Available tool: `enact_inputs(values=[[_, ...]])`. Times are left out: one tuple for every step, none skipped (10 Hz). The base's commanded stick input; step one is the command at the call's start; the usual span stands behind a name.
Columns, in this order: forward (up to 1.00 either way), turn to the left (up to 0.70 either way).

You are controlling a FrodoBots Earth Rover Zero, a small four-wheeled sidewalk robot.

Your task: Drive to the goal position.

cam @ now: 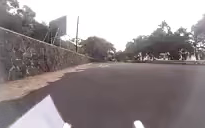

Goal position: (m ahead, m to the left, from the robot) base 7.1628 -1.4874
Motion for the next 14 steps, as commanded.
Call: enact_inputs(values=[[1.00,-0.39],[1.00,-0.39],[1.00,-0.23],[1.00,-0.05],[1.00,-0.10],[1.00,-0.25],[1.00,-0.01],[1.00,-0.05],[1.00,-0.10],[1.00,-0.20],[1.00,-0.31],[1.00,0.00],[1.00,0.00],[1.00,0.00]])
